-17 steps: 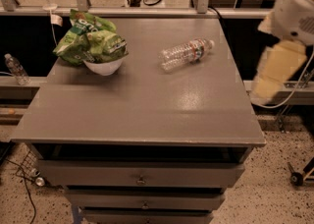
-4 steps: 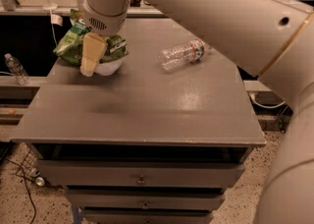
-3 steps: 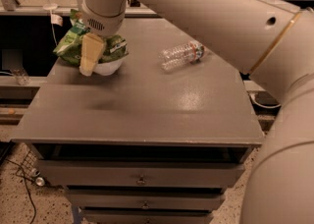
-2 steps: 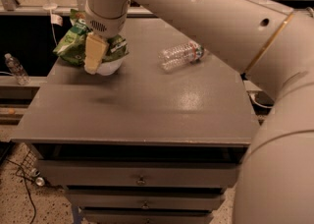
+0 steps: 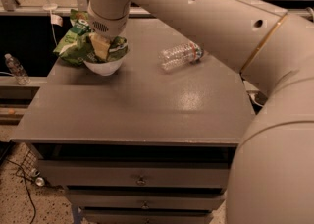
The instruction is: Pick green jalapeno chip bag from white bowl and place on counter
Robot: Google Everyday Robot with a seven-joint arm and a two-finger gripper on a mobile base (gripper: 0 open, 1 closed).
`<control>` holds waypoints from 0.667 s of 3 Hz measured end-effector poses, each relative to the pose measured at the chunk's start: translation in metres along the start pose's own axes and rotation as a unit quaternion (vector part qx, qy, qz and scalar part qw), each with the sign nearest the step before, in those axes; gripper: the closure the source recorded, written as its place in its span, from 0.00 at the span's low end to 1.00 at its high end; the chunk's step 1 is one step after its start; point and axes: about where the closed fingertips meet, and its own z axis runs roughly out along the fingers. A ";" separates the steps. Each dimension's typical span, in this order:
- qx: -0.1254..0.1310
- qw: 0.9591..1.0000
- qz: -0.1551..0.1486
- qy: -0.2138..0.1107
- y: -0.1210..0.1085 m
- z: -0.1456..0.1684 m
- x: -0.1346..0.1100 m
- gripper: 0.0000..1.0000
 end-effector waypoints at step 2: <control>0.019 0.999 0.001 -0.034 -0.010 -0.031 -0.001 1.00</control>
Offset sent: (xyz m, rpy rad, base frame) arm -0.0049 -0.0274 0.0678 0.1076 -0.1281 -0.0064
